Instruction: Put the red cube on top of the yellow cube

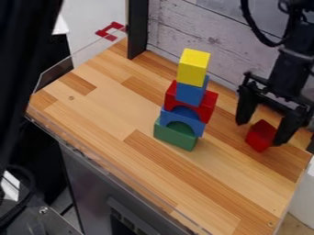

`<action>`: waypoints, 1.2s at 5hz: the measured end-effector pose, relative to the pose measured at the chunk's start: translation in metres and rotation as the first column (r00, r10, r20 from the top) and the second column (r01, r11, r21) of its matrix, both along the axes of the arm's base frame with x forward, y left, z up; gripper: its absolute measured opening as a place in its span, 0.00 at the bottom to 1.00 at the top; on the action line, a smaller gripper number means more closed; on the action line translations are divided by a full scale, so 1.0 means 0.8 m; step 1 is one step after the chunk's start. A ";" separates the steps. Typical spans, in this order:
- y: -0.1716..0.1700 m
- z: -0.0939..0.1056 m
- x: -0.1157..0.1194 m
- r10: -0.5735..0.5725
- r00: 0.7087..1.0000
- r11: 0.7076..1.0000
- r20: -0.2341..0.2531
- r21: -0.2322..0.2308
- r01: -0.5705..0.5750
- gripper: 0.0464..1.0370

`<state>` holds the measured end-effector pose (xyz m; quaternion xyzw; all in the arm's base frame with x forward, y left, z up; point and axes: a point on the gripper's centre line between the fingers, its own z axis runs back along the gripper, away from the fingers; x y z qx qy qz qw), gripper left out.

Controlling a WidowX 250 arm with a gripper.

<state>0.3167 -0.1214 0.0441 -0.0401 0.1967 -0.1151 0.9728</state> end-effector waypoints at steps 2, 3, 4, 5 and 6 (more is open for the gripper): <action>-0.003 -0.009 0.000 -0.007 1.000 1.000 -0.021 -0.012 0.007 0.96; -0.004 -0.019 0.004 -0.007 0.999 1.000 -0.035 -0.016 0.007 0.96; -0.002 -0.023 0.007 0.006 0.999 1.000 -0.044 -0.029 -0.007 0.93; -0.004 -0.027 0.013 0.032 0.999 0.998 -0.016 -0.045 -0.033 0.63; -0.001 -0.030 0.014 0.059 0.998 0.997 -0.009 -0.044 -0.059 0.50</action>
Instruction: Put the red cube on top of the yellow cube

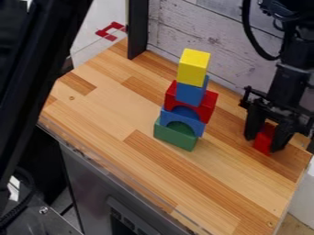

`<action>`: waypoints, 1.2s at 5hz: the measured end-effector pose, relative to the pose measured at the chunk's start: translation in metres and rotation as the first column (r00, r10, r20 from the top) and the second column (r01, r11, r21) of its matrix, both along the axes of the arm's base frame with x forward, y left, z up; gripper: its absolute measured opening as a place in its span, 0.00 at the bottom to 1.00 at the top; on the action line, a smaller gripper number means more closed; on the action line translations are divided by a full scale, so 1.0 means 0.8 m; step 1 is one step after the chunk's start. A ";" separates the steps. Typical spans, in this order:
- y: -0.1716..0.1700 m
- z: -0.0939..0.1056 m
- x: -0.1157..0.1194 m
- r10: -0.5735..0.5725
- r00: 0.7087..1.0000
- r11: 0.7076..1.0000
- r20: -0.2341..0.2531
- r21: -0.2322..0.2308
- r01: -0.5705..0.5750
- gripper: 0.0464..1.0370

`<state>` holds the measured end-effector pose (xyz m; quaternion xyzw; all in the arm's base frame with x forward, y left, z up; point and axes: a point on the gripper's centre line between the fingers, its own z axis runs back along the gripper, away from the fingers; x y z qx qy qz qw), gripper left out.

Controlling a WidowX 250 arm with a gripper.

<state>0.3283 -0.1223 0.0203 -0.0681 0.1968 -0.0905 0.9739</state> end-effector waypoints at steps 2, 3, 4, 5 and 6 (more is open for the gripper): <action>0.008 0.051 -0.008 0.080 0.991 0.993 0.111 0.081 -0.090 0.50; 0.001 0.121 -0.005 0.082 0.965 0.989 0.250 0.102 -0.111 0.50; -0.007 0.172 -0.002 0.086 0.946 0.984 0.313 0.120 -0.130 0.50; 0.001 0.241 -0.013 0.108 0.921 0.979 0.373 0.121 -0.164 0.50; 0.020 0.298 -0.028 0.143 0.915 0.969 0.378 0.133 -0.207 0.50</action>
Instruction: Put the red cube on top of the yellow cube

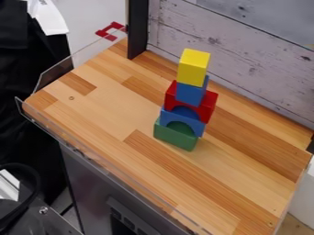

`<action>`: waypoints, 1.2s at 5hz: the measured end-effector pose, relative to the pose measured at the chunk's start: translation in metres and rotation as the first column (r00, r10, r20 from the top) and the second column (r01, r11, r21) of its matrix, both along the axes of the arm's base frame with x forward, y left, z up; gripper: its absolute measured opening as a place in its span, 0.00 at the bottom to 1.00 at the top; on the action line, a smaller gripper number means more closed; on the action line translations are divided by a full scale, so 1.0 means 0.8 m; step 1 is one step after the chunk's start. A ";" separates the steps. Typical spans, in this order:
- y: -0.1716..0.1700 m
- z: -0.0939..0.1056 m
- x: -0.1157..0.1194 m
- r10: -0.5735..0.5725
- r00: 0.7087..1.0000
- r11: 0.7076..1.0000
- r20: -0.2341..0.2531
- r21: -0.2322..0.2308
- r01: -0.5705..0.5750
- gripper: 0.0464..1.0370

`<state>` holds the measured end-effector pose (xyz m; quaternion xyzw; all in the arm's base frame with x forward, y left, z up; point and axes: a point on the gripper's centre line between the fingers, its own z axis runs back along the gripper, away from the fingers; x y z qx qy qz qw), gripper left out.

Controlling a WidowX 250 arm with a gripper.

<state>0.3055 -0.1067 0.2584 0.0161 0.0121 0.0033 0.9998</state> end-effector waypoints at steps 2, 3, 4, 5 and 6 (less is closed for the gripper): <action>0.037 0.015 -0.036 0.139 0.989 0.989 -0.048 -0.041 -0.141 0.50; 0.057 -0.012 -0.043 0.199 0.969 0.977 -0.149 -0.048 -0.208 0.50; 0.068 -0.036 -0.053 0.225 0.949 0.967 -0.220 -0.071 -0.245 0.50; 0.074 -0.055 -0.062 0.227 0.937 0.961 -0.267 -0.095 -0.260 0.50; 0.083 -0.068 -0.065 0.232 0.928 0.956 -0.292 -0.108 -0.273 0.50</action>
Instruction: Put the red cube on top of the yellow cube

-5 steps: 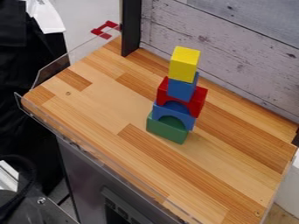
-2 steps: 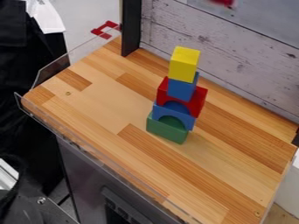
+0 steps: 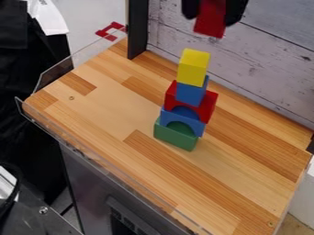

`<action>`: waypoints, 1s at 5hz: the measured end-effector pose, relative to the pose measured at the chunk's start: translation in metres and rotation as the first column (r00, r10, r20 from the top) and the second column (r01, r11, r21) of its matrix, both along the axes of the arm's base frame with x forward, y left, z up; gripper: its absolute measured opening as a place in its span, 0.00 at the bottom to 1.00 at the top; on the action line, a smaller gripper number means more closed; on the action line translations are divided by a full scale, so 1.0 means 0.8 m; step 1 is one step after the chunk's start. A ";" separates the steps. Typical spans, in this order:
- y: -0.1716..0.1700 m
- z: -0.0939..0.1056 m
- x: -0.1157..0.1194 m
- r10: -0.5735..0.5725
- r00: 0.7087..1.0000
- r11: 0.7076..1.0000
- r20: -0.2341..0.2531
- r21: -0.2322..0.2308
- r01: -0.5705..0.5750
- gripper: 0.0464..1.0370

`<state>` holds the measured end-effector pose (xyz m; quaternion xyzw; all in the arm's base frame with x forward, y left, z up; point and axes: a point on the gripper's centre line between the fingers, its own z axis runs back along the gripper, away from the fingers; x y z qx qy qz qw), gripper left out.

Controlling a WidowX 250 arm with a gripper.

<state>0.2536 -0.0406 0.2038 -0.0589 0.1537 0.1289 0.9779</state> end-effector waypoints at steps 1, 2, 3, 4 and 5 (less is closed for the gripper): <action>0.011 -0.013 -0.004 0.008 1.000 1.000 -0.020 -0.022 -0.009 0.50; 0.016 -0.019 -0.002 -0.011 1.000 0.999 -0.005 -0.043 0.011 0.50; 0.017 -0.021 0.001 -0.018 1.000 0.998 0.013 -0.052 0.019 0.50; 0.016 -0.025 0.004 -0.023 1.000 0.998 0.015 -0.059 0.024 0.50; 0.014 -0.029 0.006 -0.028 1.000 0.997 0.009 -0.067 0.029 0.50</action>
